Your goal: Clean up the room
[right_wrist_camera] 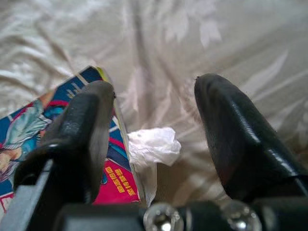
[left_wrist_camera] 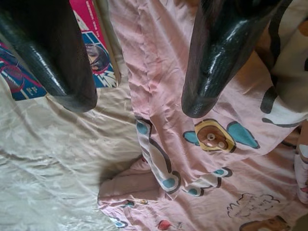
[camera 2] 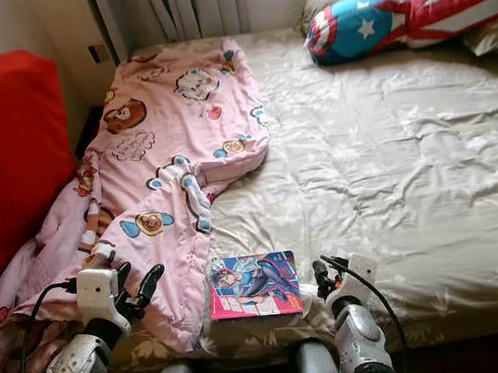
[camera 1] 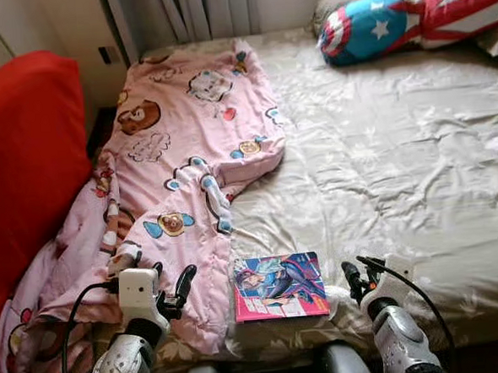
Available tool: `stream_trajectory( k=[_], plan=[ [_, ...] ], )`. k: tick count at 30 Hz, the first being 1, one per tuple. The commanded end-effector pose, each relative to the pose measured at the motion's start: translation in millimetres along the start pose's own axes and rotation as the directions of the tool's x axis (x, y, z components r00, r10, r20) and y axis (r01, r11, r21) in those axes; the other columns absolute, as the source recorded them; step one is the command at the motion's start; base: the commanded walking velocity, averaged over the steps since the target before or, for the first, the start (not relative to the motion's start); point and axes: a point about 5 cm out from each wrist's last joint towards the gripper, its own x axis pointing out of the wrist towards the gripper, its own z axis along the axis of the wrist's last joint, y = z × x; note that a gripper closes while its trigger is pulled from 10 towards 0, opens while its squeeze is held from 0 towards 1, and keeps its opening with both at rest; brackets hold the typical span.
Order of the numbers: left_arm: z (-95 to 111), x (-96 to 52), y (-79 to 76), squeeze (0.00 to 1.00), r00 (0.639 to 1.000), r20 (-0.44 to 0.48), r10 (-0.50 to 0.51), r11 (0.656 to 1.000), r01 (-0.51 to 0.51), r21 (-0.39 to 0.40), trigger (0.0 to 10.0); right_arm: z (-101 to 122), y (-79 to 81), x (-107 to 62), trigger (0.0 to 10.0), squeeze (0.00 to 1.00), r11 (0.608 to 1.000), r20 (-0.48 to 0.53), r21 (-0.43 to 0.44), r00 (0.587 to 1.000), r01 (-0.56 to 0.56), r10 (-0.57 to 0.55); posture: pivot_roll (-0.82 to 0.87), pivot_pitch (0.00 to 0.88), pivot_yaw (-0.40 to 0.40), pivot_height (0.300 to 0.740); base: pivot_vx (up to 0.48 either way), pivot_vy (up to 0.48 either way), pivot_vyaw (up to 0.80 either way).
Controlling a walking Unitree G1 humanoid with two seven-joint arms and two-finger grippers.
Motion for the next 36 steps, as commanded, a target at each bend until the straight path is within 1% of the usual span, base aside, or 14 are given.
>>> stream_trajectory(
  k=[1, 4, 5, 6, 7, 10, 14, 19, 22, 29, 36],
  plan=[
    [-2, -4.9, 2.0, 0.00, 1.000, -0.027, 0.001, 1.000, -0.001, -0.008, 10.0, -8, -1.5, -1.2, 10.0, 1.00, 0.999, -0.044, 0.023, 0.999, 0.024, -0.023, 0.08, 0.233, 0.067, 0.641, 0.000, 0.000, 0.00],
    [1, -8.1, 2.5, 0.00, 1.000, -0.031, 0.002, 1.000, -0.002, -0.003, 10.0, -7, -0.2, 0.2, 10.0, 1.00, 0.999, -0.055, 0.018, 0.998, 0.032, -0.031, 0.10, 0.249, 0.072, 0.641, 0.000, 0.000, 0.00],
    [1, -10.9, 3.0, 0.00, 0.999, -0.035, -0.001, 1.000, 0.001, 0.001, 10.0, -7, -0.1, 0.7, 10.0, 0.06, 0.999, -0.058, 0.018, 0.998, 0.037, -0.036, 0.10, 0.255, 0.074, 0.641, 0.000, 0.000, 0.00],
    [1, -10.9, 3.0, 0.00, 0.999, -0.035, -0.001, 1.000, 0.001, 0.001, 10.0, -7, -0.1, 0.7, 10.0, 0.06, 0.999, -0.058, 0.018, 0.998, 0.037, -0.036, 0.10, 0.255, 0.074, 0.641, 0.000, 0.000, 0.00],
    [1, -15.0, 3.8, 0.00, 0.999, -0.043, -0.002, 1.000, 0.002, 0.005, 10.0, -6, -0.3, 1.1, 10.0, 0.00, 0.999, -0.060, 0.025, 0.997, 0.043, -0.041, 0.11, 0.260, 0.075, 0.641, 0.000, 0.000, 0.00],
    [1, -21.7, 5.7, 0.00, 0.998, -0.059, 0.003, 1.000, -0.002, 0.009, 10.0, -6, -0.5, 1.6, 10.0, 0.00, 0.998, -0.067, 0.039, 0.997, 0.045, -0.042, 0.12, 0.268, 0.076, 0.641, 0.000, 0.000, 0.00],
    [0, -31.8, 8.4, 0.00, 0.996, -0.084, 0.016, 1.000, -0.015, 0.013, 10.0, -8, -2.9, 0.9, 10.0, 0.00, 0.998, -0.083, 0.028, 0.995, 0.059, -0.056, 0.13, 0.286, 0.080, 0.641, 0.000, 0.000, 0.00],
    [1, -36.8, 7.7, 0.00, 0.996, -0.093, 0.016, 1.000, -0.014, 0.014, 10.0, -6, -4.5, 1.4, 10.0, 0.00, 0.997, -0.082, 0.045, 0.995, 0.065, -0.061, 0.14, 0.294, 0.082, 0.641, 0.000, 0.000, 0.00],
    [3, -39.6, 7.0, 0.00, 0.995, -0.098, 0.016, 1.000, -0.014, 0.015, 10.0, -5, -1.0, 2.8, 10.0, 0.00, 0.997, -0.083, 0.066, 0.996, 0.038, -0.033, 0.15, 0.303, 0.084, 0.641, 0.000, 0.000, 0.00],
    [5, -46.7, 5.9, 0.00, 0.994, -0.111, 0.015, 1.000, -0.013, 0.019, 10.0, 0, 1.5, 5.0, 10.0, 0.00, 0.998, -0.075, 0.059, 0.997, 0.035, -0.031, 0.17, 0.321, 0.088, 0.641, 0.000, 0.000, 0.00],
    [6, -54.0, 5.0, 0.00, 0.992, -0.126, 0.017, 1.000, -0.014, 0.023, 10.0, -3, 5.6, 5.3, 10.0, 0.00, 0.998, -0.098, 0.060, 0.995, 0.013, -0.007, 0.19, 0.344, 0.090, 0.641, 0.000, 0.000, 0.00]
  ],
)
